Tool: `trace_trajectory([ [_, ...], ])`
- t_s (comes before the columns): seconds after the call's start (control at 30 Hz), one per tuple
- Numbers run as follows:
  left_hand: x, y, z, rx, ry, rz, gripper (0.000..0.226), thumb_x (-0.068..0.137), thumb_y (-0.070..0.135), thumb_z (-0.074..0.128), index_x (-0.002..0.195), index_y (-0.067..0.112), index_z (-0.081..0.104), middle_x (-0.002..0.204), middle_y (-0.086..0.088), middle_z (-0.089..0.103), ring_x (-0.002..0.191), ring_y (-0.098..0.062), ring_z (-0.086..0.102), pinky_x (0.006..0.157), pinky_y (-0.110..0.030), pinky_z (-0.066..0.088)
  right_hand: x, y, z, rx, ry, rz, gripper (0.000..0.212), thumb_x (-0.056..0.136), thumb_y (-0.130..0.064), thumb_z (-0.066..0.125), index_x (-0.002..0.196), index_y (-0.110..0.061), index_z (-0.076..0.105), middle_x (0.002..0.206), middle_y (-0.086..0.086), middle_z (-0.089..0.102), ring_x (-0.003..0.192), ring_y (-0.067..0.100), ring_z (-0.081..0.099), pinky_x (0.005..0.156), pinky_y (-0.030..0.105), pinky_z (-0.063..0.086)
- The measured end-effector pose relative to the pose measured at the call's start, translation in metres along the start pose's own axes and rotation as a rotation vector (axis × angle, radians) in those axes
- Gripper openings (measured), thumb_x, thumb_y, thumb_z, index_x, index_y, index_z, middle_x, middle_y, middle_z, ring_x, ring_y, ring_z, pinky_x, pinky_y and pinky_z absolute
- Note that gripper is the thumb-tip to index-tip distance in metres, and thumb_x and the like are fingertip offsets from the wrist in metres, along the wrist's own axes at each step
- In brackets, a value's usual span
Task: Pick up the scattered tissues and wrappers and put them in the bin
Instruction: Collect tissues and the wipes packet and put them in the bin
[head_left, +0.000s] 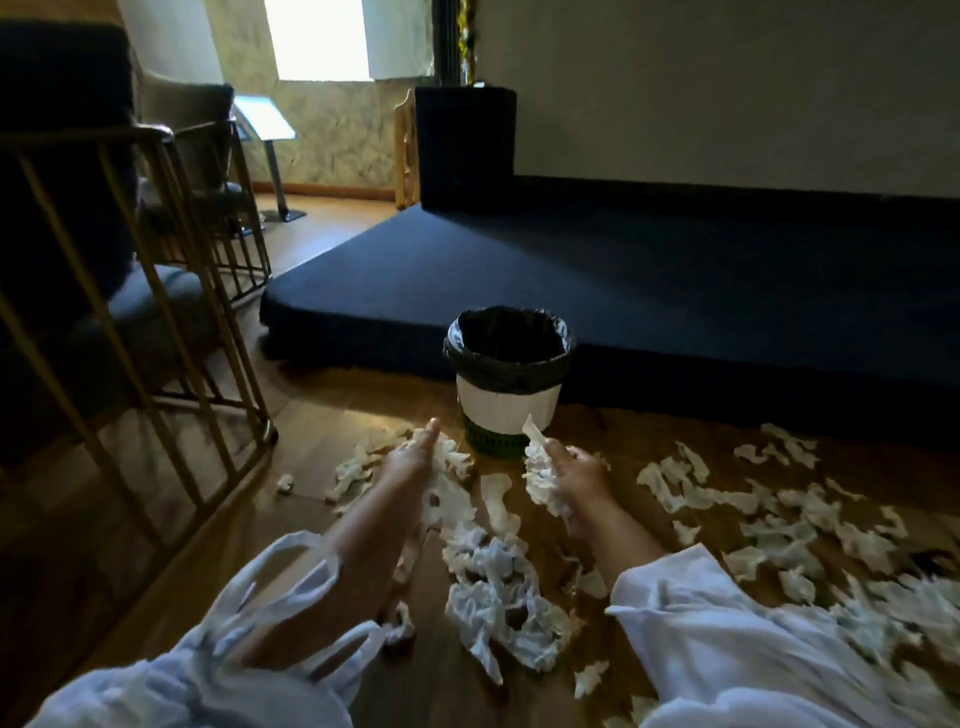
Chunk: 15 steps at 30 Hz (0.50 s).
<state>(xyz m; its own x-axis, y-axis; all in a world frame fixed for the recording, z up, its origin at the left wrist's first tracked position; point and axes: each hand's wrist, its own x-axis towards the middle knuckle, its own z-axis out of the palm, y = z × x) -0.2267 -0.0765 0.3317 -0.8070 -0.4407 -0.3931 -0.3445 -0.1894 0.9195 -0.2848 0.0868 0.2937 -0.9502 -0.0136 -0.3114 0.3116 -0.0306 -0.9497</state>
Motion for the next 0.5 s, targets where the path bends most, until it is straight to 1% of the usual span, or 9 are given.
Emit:
trace_trajectory([
  [0.1, 0.041, 0.019, 0.010, -0.017, -0.046, -0.020, 0.059, 0.090, 0.046, 0.050, 0.127, 0.000, 0.048, 0.085, -0.011, 0.054, 0.070, -0.020, 0.049, 0.068, -0.033, 0.042, 0.035, -0.015, 0.013, 0.036, 0.000, 0.027, 0.050, 0.093, -0.030, 0.051, 0.136, -0.008, 0.037, 0.128, 0.018, 0.053, 0.114, 0.034, 0.054, 0.088, 0.041, 0.047],
  [0.2, 0.088, 0.038, 0.026, -0.053, -0.075, -0.070, 0.058, 0.091, 0.043, 0.048, 0.127, -0.002, 0.047, 0.083, -0.013, 0.052, 0.071, -0.020, 0.048, 0.084, -0.041, 0.039, 0.085, -0.029, 0.028, 0.090, -0.011, 0.051, 0.041, 0.093, -0.027, 0.051, 0.130, -0.010, 0.044, 0.117, 0.018, 0.059, 0.098, 0.030, 0.059, 0.070, 0.033, 0.048],
  [0.23, 0.106, 0.044, 0.034, -0.069, -0.103, -0.093, 0.056, 0.092, 0.041, 0.047, 0.128, -0.002, 0.046, 0.078, -0.011, 0.049, 0.068, -0.020, 0.046, 0.081, -0.038, 0.040, 0.104, -0.036, 0.033, 0.105, -0.003, 0.053, 0.036, 0.094, -0.026, 0.051, 0.125, -0.010, 0.048, 0.111, 0.017, 0.061, 0.094, 0.028, 0.060, 0.069, 0.032, 0.048],
  [0.3, 0.139, 0.055, 0.052, -0.100, -0.169, -0.159, 0.053, 0.095, 0.041, 0.041, 0.127, 0.000, 0.046, 0.076, -0.010, 0.050, 0.066, -0.020, 0.048, 0.063, -0.032, 0.045, 0.148, -0.047, 0.039, 0.146, 0.004, 0.081, 0.031, 0.093, -0.026, 0.051, 0.118, -0.008, 0.055, 0.106, 0.017, 0.063, 0.093, 0.031, 0.062, 0.075, 0.036, 0.050],
  [0.33, 0.156, 0.060, 0.061, -0.121, -0.188, -0.187, 0.051, 0.095, 0.041, 0.040, 0.123, 0.000, 0.049, 0.076, -0.012, 0.053, 0.064, -0.021, 0.050, 0.055, -0.029, 0.045, 0.169, -0.054, 0.042, 0.179, 0.003, 0.100, 0.030, 0.092, -0.026, 0.051, 0.114, -0.007, 0.058, 0.102, 0.017, 0.065, 0.090, 0.031, 0.063, 0.074, 0.037, 0.051],
  [0.37, 0.173, 0.064, 0.071, -0.162, -0.188, -0.218, 0.050, 0.094, 0.041, 0.042, 0.120, -0.001, 0.052, 0.077, -0.013, 0.055, 0.063, -0.022, 0.052, 0.053, -0.028, 0.045, 0.190, -0.060, 0.044, 0.211, -0.007, 0.120, 0.026, 0.092, -0.026, 0.051, 0.107, -0.006, 0.061, 0.095, 0.016, 0.065, 0.083, 0.030, 0.063, 0.066, 0.033, 0.053],
  [0.43, 0.202, 0.076, 0.093, -0.197, -0.156, -0.242, 0.040, 0.094, 0.037, 0.042, 0.102, 0.000, 0.055, 0.072, -0.012, 0.052, 0.057, -0.022, 0.049, 0.049, -0.024, 0.042, 0.231, -0.071, 0.048, 0.260, -0.024, 0.165, 0.026, 0.093, -0.030, 0.050, 0.092, -0.008, 0.063, 0.082, 0.012, 0.063, 0.067, 0.024, 0.058, 0.047, 0.023, 0.048],
  [0.47, 0.213, 0.084, 0.104, -0.189, -0.146, -0.230, 0.036, 0.096, 0.034, 0.040, 0.099, 0.001, 0.054, 0.069, -0.013, 0.051, 0.056, -0.023, 0.049, 0.046, -0.021, 0.043, 0.251, -0.077, 0.051, 0.275, -0.026, 0.186, 0.031, 0.091, -0.036, 0.051, 0.087, -0.007, 0.063, 0.078, 0.011, 0.062, 0.062, 0.021, 0.055, 0.045, 0.021, 0.045],
  [0.5, 0.225, 0.093, 0.115, -0.196, -0.144, -0.220, 0.035, 0.097, 0.031, 0.038, 0.104, 0.000, 0.054, 0.070, -0.018, 0.053, 0.059, -0.028, 0.052, 0.049, -0.022, 0.046, 0.274, -0.080, 0.053, 0.279, -0.011, 0.195, 0.039, 0.088, -0.043, 0.054, 0.089, -0.006, 0.064, 0.079, 0.010, 0.061, 0.060, 0.020, 0.053, 0.050, 0.021, 0.043],
])
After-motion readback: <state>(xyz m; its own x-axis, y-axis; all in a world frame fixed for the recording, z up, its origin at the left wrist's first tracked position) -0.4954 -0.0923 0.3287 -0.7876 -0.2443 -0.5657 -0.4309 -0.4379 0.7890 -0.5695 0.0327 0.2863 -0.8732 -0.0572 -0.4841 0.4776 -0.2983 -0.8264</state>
